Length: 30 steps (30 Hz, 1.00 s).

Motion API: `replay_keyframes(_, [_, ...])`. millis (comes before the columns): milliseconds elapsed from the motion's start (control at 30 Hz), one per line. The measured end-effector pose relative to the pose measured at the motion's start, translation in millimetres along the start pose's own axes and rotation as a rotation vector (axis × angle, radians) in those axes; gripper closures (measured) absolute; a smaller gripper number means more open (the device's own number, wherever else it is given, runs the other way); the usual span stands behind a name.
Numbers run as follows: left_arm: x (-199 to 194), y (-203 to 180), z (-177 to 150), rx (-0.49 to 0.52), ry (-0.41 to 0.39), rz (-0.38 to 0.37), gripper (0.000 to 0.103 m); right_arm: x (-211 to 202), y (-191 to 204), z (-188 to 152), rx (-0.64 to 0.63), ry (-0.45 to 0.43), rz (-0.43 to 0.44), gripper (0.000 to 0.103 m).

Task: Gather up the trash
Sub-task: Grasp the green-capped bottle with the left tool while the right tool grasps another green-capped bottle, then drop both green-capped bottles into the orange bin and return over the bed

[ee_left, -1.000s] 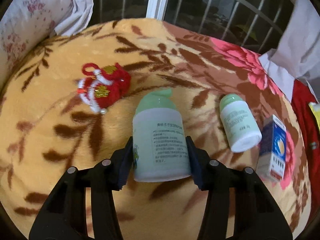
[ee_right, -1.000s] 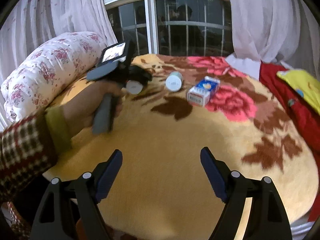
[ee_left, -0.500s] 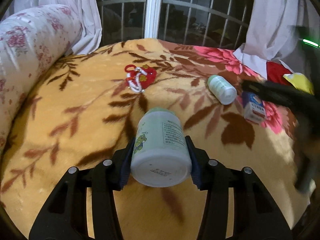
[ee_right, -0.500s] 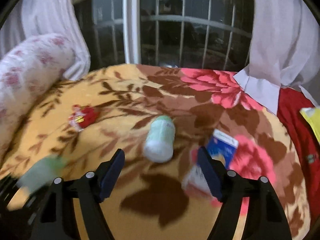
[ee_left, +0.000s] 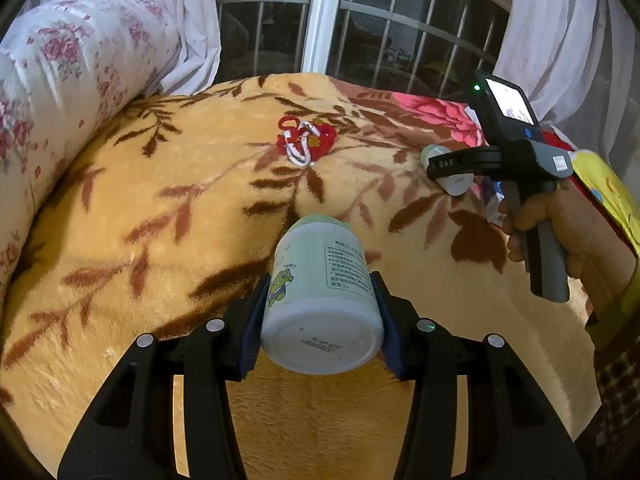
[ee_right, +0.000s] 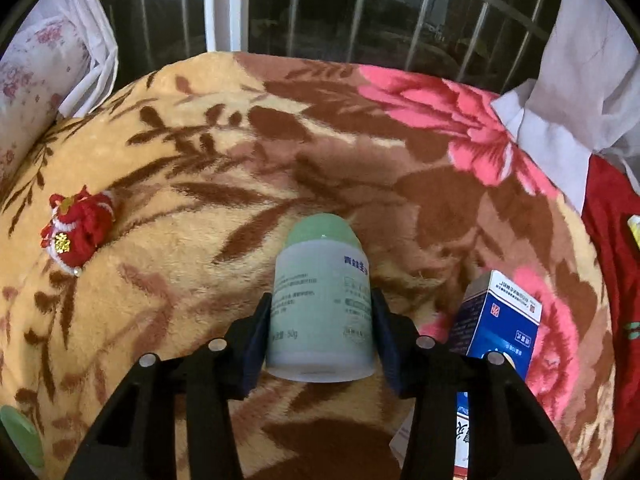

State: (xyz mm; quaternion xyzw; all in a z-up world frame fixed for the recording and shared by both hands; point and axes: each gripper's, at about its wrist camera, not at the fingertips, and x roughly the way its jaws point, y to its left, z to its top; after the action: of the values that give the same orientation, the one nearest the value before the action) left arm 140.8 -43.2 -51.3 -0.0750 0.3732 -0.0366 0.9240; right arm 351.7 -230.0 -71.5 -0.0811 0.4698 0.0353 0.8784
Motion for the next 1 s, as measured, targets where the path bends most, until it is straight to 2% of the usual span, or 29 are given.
replay_keyframes(200, [-11,4,0,-0.005,-0.026,0.002,0.056,-24,6,-8,-0.024,-0.059,0.024,0.056])
replay_keyframes(333, [-25,5,-2,-0.003,-0.039,-0.001,0.056,-55,11,-17,-0.046,-0.111,0.057,0.056])
replay_keyframes(500, [-55,-1,-11,0.02,-0.056,-0.02,0.056,-118,15,-51,-0.073,-0.192,0.131,0.056])
replay_keyframes(800, [-112,-17,-60,0.092,-0.032,-0.089,0.056,-234,30,-180,-0.168,-0.259,0.254,0.056])
replay_keyframes(900, [-129,-21,-85,0.132,0.008,-0.127,0.056,-261,38,-224,-0.212,-0.242,0.299,0.056])
replay_keyframes(1000, [-140,-26,-113,0.173,0.073,-0.165,0.056,-274,49,-268,-0.261,-0.184,0.35,0.056])
